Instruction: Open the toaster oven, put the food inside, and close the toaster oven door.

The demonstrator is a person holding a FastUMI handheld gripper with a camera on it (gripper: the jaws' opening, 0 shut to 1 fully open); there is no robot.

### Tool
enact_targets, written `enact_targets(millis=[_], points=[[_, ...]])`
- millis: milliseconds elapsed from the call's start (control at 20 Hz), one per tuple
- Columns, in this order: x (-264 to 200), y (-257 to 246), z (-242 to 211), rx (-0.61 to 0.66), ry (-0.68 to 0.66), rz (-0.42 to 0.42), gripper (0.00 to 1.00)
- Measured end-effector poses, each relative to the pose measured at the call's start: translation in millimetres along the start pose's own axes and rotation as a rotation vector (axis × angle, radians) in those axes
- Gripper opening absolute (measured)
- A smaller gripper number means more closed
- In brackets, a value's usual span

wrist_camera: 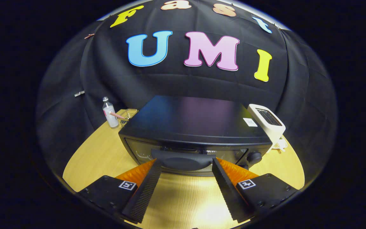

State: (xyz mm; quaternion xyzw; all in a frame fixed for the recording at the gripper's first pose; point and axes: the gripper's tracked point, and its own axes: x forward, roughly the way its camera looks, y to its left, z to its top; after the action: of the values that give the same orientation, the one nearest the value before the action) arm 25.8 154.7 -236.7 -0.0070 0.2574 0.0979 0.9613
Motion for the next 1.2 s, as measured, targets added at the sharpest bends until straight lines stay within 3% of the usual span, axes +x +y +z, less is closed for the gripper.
enact_targets(millis=[200,700,950,1200], points=[[-34.1,-16.3,29.6,0.005,-0.100,0.021,0.99],[-153.3,-68.3,187.4,-0.046,-0.503,0.009,0.99],[-200.5,-102.0,216.6,0.029,-0.590,-0.046,0.98],[-221.5,-127.9,211.8,0.046,-0.598,-0.100,0.98]])
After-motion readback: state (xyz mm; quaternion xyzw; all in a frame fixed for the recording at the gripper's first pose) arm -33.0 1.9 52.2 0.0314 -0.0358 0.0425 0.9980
